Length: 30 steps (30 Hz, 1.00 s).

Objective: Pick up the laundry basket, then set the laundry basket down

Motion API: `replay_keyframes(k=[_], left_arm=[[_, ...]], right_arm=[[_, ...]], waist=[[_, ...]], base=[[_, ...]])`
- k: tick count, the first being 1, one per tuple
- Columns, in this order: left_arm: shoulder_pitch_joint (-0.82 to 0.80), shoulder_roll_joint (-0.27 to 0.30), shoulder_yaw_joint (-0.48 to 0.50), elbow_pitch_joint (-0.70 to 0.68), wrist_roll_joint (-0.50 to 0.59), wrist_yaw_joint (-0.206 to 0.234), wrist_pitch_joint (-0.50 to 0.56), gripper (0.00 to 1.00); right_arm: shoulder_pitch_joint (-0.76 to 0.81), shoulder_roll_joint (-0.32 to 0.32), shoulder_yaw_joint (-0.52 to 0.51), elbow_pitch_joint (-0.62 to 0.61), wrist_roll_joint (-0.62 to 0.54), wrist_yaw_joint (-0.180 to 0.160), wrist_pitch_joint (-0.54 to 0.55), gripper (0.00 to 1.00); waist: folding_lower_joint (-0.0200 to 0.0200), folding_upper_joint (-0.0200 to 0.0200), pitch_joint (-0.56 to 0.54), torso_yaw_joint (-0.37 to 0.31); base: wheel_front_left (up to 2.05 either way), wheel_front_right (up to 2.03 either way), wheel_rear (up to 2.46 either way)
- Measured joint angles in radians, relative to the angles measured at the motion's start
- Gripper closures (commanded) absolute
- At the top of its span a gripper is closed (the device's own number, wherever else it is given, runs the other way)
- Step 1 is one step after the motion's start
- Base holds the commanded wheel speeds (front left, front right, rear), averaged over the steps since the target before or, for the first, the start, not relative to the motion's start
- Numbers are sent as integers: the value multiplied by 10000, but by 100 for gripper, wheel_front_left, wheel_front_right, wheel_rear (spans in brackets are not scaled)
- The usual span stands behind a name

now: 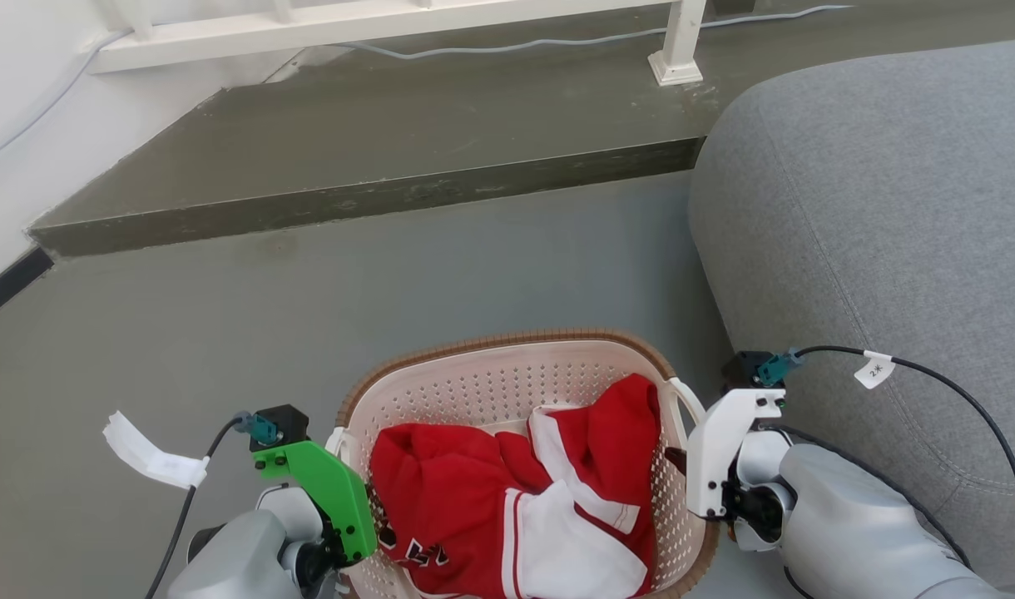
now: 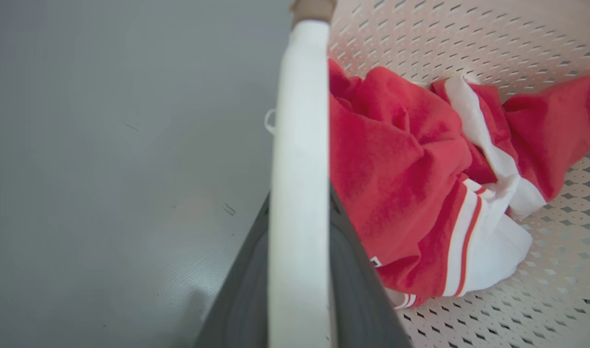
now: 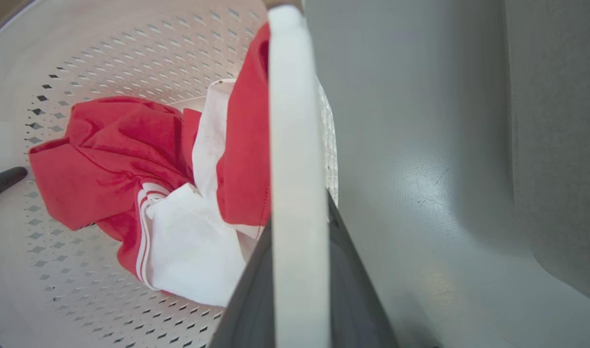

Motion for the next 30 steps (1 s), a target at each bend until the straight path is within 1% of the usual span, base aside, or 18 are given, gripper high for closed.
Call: replay_keyframes(k=[7, 13, 30], left_arm=[[-16, 2, -42, 19, -86, 0, -15, 100], [-145, 2, -69, -38, -84, 8, -267, 100], [-1575, 0, -75, -263, 186, 219, -1302, 100]], right_arm=[[-5, -33, 88, -59, 77, -2, -2, 100], [-76, -151, 98, -228, 88, -2, -117, 100], [-1198, -522, -40, -667, 92, -2, -1198, 100]], waist=[[0, 0, 84, -13], [0, 0, 424, -38], [0, 0, 2247, -39]], base=[[0, 0, 0], [0, 0, 0], [0, 0, 0]])
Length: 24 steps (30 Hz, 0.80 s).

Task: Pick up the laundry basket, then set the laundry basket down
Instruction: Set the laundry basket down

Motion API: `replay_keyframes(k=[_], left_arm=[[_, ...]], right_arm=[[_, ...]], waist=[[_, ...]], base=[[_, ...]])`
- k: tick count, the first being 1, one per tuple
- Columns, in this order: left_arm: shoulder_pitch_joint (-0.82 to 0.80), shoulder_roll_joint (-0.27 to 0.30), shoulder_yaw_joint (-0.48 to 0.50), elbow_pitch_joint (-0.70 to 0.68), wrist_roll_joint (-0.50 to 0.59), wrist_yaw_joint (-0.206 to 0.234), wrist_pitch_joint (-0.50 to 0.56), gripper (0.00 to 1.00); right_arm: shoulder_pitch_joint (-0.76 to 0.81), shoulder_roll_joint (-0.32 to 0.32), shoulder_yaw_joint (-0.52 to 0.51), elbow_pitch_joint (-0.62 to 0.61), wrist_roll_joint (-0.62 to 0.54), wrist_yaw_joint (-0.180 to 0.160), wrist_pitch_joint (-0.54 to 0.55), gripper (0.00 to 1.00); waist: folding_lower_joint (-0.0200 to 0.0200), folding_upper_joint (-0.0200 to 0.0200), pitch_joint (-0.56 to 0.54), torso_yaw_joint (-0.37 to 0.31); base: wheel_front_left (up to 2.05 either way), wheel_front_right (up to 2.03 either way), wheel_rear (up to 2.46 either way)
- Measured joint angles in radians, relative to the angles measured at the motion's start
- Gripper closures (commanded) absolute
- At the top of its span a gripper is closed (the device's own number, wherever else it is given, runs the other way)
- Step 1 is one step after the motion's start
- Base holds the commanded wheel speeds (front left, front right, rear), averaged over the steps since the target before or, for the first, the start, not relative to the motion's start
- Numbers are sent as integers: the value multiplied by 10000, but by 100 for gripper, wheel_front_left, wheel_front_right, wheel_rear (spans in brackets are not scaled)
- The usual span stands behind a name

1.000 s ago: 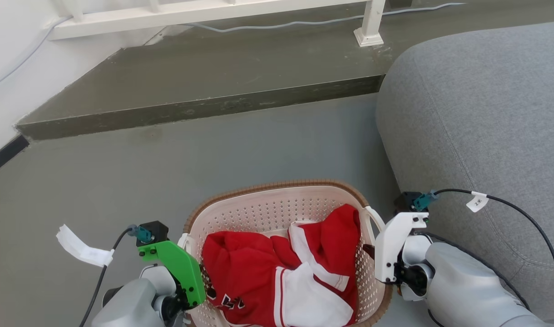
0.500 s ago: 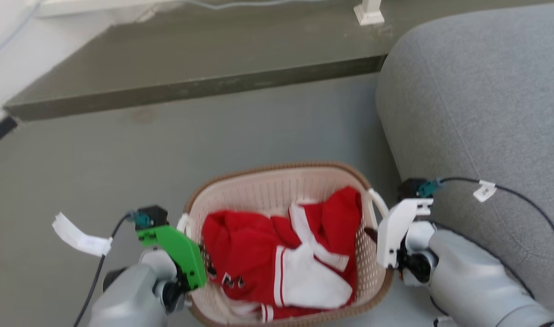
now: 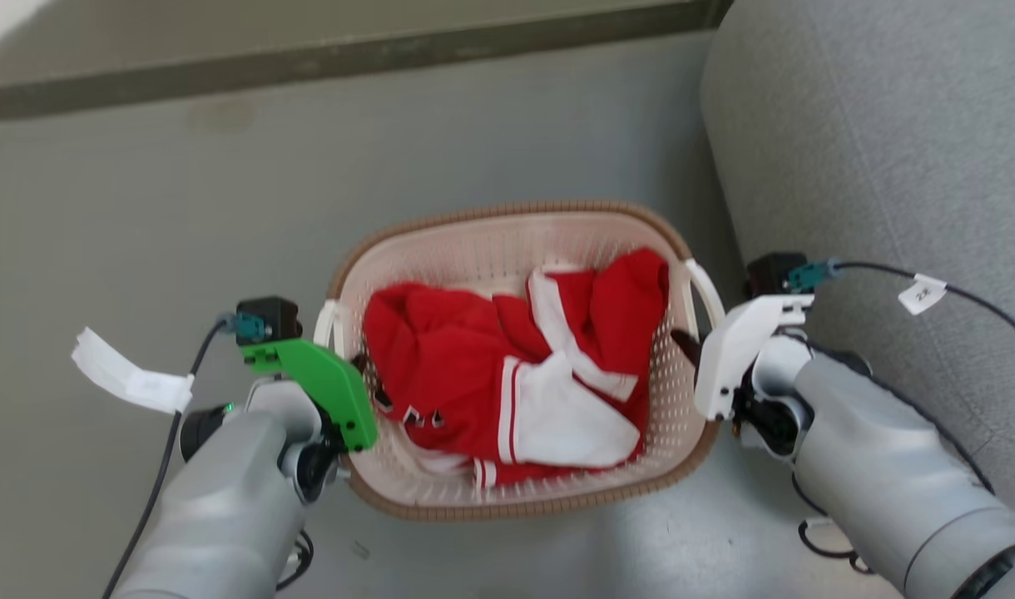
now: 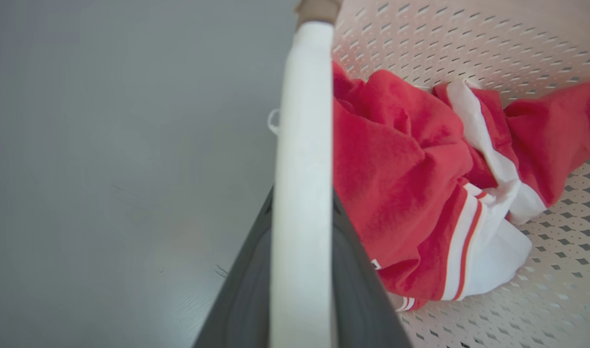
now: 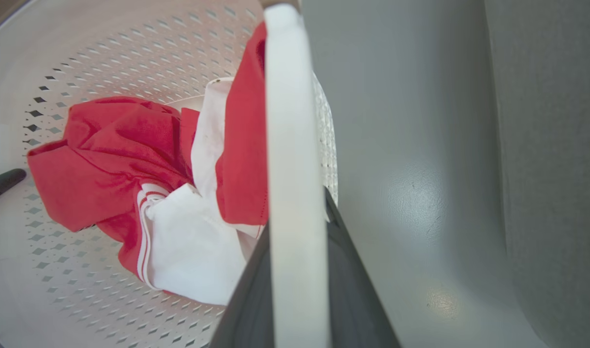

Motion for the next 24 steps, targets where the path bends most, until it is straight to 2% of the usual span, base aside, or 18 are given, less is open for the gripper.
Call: replay_keyframes(k=[24], left_arm=[[-1792, -15, 151, -213, 232, 130, -1436, 100]], right_arm=[[-1436, -351, -261, -385, 71, 6, -1691, 100]], waist=[[2, 0, 3052, 60]], base=[[0, 0, 0]])
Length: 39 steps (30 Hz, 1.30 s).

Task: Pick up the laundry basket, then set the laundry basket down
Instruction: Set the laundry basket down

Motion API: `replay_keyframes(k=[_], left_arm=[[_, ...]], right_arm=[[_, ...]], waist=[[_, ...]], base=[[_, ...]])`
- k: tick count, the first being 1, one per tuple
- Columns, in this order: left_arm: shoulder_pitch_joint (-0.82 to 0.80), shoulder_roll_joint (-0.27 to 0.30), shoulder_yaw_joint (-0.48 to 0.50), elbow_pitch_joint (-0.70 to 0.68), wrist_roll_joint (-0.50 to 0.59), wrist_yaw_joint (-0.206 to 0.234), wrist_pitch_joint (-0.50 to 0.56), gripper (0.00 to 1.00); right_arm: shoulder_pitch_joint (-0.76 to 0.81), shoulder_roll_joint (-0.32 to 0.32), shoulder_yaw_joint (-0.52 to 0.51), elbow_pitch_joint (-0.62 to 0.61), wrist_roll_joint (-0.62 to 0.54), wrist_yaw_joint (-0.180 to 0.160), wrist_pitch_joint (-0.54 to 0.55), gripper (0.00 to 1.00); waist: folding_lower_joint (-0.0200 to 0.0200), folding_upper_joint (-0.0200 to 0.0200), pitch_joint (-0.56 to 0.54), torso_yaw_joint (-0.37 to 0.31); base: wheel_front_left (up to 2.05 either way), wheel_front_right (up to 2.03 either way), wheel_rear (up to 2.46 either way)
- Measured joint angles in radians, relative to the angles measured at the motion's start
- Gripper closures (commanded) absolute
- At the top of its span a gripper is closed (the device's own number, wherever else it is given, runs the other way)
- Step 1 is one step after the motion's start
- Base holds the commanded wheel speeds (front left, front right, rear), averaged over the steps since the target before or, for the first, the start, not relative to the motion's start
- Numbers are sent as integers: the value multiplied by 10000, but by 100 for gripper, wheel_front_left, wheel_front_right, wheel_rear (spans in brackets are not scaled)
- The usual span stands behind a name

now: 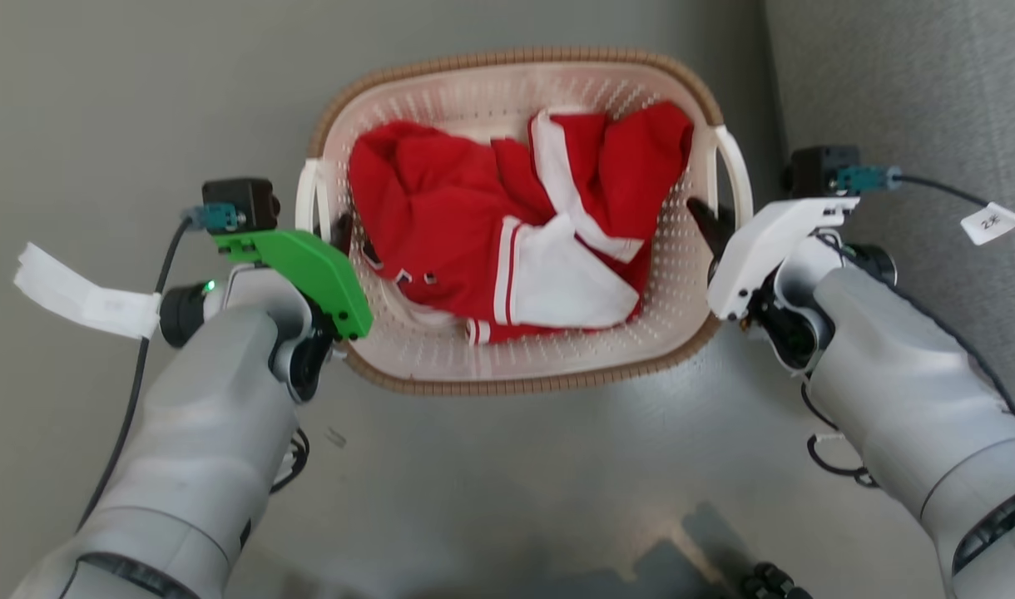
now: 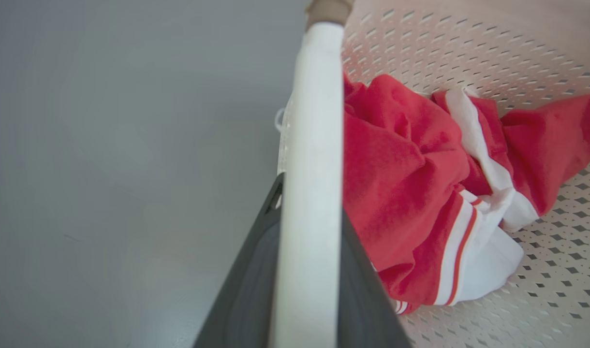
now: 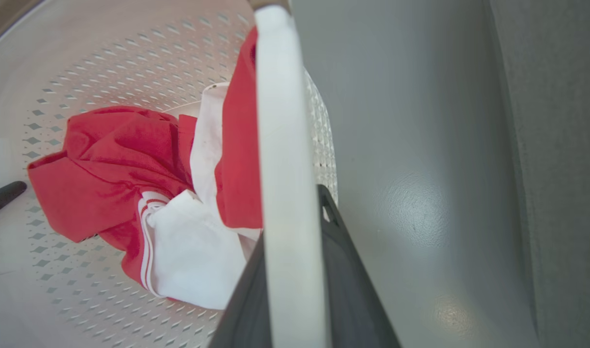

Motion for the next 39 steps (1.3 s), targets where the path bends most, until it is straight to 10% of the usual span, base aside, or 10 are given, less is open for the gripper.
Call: replay_keyframes(k=[39], left_arm=[[-1893, -19, -109, 341, 305, -27, -1221, 100]], right_arm=[[-1598, -157, 151, -4, 2, 8, -1442, 100]], waist=[[0, 0, 3588, 209]], base=[[0, 0, 0]])
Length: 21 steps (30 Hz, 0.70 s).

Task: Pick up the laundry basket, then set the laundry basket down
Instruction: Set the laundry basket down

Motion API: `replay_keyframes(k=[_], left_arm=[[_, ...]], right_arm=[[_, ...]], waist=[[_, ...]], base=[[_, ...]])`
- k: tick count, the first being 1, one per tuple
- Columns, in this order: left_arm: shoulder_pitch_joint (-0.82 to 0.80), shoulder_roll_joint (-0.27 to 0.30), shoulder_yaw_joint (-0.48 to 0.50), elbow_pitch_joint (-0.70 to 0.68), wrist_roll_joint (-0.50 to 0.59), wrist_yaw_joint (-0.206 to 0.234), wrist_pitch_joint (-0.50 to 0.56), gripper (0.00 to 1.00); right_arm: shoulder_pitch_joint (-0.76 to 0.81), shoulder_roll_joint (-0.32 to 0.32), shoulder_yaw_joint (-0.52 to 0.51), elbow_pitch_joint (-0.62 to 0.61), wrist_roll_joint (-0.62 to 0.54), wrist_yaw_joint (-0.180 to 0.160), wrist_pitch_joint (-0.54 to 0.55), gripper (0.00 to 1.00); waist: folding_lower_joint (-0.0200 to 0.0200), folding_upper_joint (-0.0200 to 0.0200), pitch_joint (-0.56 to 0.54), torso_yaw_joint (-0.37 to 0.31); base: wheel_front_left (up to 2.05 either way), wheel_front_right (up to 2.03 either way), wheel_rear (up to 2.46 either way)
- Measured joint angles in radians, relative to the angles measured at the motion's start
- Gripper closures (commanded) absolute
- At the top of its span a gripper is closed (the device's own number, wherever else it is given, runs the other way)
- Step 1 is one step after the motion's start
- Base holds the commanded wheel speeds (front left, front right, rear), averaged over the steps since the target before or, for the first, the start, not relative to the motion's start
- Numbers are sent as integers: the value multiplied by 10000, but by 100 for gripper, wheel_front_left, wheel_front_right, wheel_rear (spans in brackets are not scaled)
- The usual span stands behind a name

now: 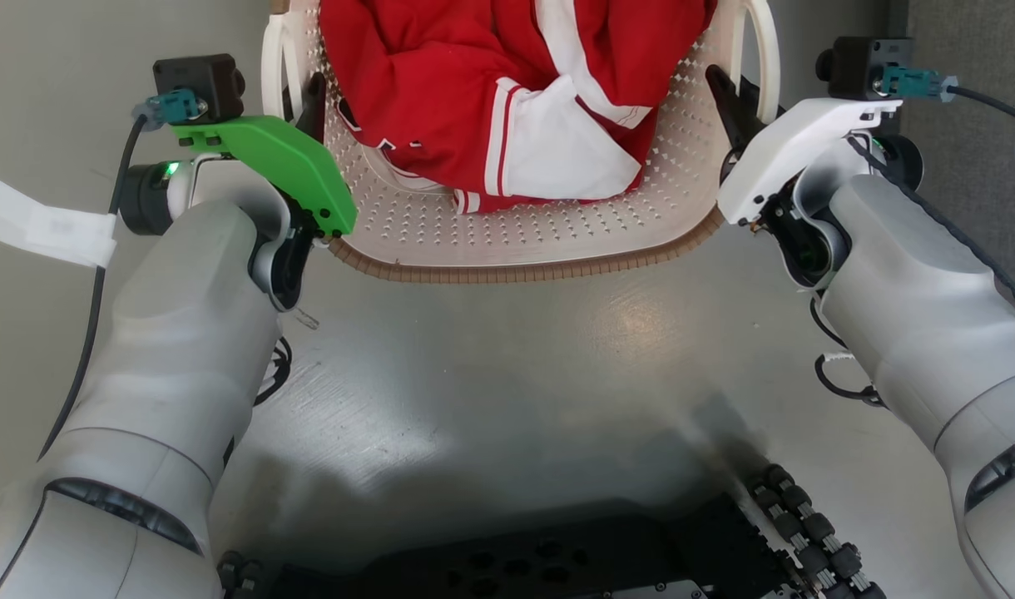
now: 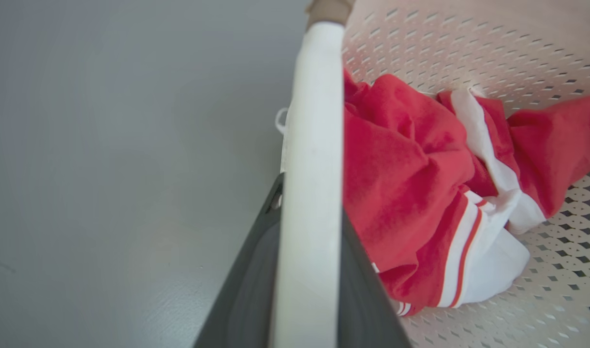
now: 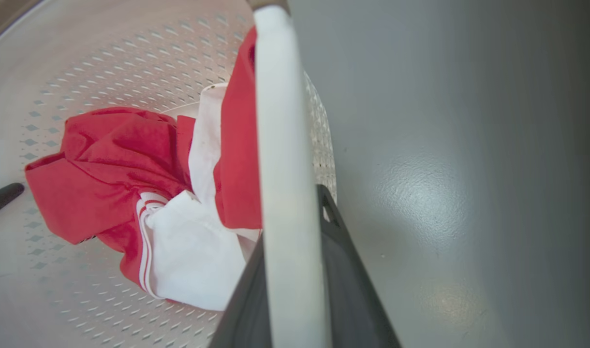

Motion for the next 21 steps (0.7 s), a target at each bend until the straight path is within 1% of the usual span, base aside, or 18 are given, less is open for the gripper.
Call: replay_keyframes(k=[3, 21], left_arm=[[-4, 2, -21, 77, 0, -75, 0, 100], [-162, 2, -188, 245, -2, -119, -90, 100]], right_arm=[[-4, 33, 29, 48, 17, 0, -31, 100], [-131, 113, 217, 245, 188, 0, -155, 100]], waist=[[0, 0, 47, -4], [0, 0, 326, -4]], base=[[0, 0, 0], [0, 0, 0]])
